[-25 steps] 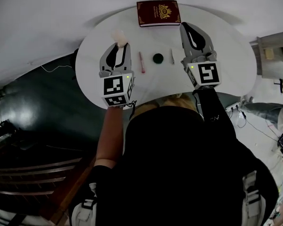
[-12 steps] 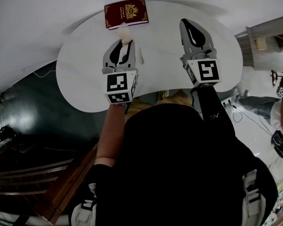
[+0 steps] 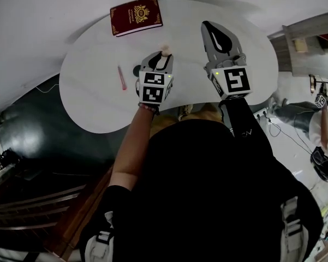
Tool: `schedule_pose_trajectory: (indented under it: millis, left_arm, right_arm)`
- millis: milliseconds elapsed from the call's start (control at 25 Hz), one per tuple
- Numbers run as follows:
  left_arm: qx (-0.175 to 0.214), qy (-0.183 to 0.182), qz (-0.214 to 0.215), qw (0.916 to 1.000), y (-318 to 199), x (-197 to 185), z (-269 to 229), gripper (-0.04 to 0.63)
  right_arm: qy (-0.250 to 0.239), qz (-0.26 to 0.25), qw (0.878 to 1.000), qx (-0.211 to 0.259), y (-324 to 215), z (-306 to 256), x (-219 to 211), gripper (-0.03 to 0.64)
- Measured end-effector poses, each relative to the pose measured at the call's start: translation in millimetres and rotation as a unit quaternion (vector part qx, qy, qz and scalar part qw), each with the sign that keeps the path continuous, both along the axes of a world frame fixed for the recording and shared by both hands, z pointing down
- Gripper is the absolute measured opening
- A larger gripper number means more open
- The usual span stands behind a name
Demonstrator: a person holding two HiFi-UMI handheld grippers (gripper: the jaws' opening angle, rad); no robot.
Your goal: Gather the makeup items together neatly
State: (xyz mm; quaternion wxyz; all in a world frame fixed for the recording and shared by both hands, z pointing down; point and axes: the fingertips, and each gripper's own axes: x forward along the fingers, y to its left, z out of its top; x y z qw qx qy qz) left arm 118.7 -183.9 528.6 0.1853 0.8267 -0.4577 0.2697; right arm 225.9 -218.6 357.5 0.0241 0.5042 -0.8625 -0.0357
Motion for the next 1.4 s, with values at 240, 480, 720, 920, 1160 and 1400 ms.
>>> schedule_pose_trajectory:
  millis: [240, 480, 720, 920, 1160, 1400]
  left_arm:
    - [-0.107, -0.029, 0.018, 0.9936, 5, 10, 86, 0.115]
    - [-0.209, -0.027, 0.026, 0.9771, 33, 15, 129, 0.135]
    - [-0.19, -0.031, 0.034, 0.9807, 32, 16, 125, 0.165]
    - [-0.114, -0.031, 0.054, 0.9915, 31, 20, 105, 0.244]
    - [-0.029, -0.022, 0.037, 0.9987, 23, 1, 54, 0.244]
    - [0.063, 0.002, -0.001, 0.998, 12, -45, -30, 0.242]
  right_arm:
    - [0.007, -0.004, 1.0, -0.011, 0, 10, -2, 0.005]
    - [0.006, -0.006, 1.0, -0.013, -2, 10, -6, 0.005]
    - [0.003, -0.014, 1.0, -0.011, -1, 8, -12, 0.005]
    - [0.001, -0.018, 1.0, -0.013, 2, 8, -13, 0.005]
    - [-0.001, -0.027, 1.0, -0.012, 3, 6, -23, 0.005]
    - [0.001, -0.04, 0.999, -0.005, 9, -2, -39, 0.005]
